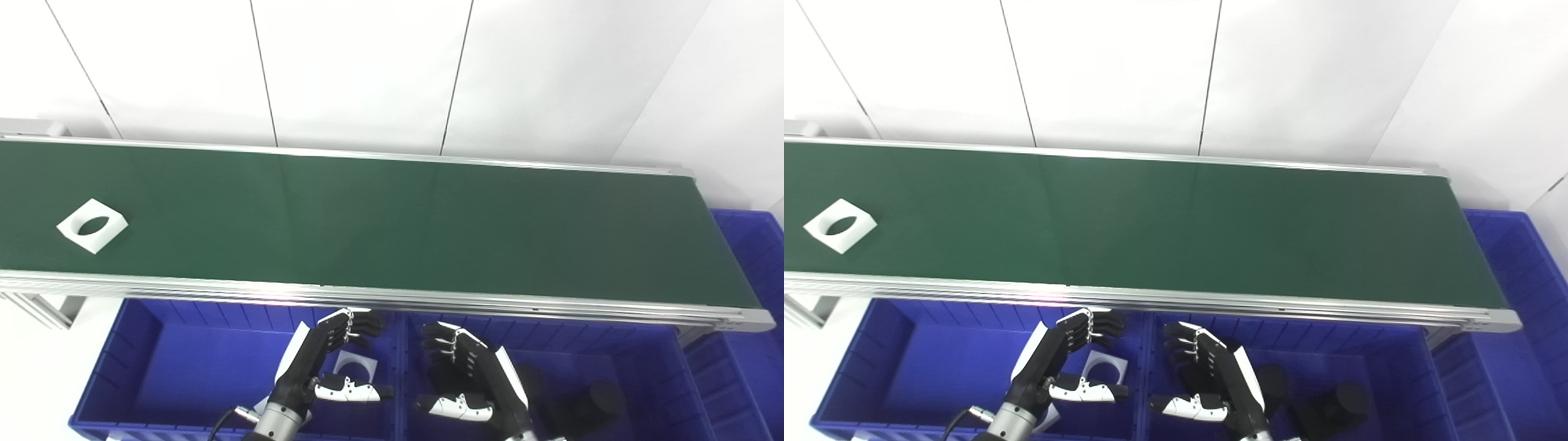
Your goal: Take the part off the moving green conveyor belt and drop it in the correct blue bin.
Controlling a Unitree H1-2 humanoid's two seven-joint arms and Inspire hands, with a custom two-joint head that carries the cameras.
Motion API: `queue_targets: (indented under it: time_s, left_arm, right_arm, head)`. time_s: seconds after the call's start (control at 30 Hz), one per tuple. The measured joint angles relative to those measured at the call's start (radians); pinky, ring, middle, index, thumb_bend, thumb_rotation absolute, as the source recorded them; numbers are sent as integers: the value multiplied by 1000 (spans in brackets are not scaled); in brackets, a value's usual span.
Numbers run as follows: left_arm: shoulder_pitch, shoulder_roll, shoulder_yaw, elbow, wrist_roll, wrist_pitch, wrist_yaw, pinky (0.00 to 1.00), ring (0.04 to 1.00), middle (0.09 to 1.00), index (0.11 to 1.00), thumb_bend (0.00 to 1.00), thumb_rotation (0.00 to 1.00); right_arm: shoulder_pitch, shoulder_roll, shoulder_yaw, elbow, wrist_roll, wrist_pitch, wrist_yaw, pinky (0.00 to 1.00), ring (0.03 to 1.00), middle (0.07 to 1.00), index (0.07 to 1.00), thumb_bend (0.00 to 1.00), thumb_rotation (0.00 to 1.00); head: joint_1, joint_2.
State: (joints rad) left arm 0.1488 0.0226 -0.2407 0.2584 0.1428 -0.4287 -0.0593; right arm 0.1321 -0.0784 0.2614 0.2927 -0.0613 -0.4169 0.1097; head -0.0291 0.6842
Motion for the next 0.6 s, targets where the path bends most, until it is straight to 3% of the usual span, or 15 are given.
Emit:
queue_targets:
  time_s: [0.6]
  left_arm:
    - [-2, 0, -2, 5, -4, 0, 0, 590, 661, 680, 670, 803, 35]
  right_arm:
    - [-6, 0, -6, 15, 3, 0, -2, 662, 724, 771, 750, 893, 278]
  head:
    - [0, 0]
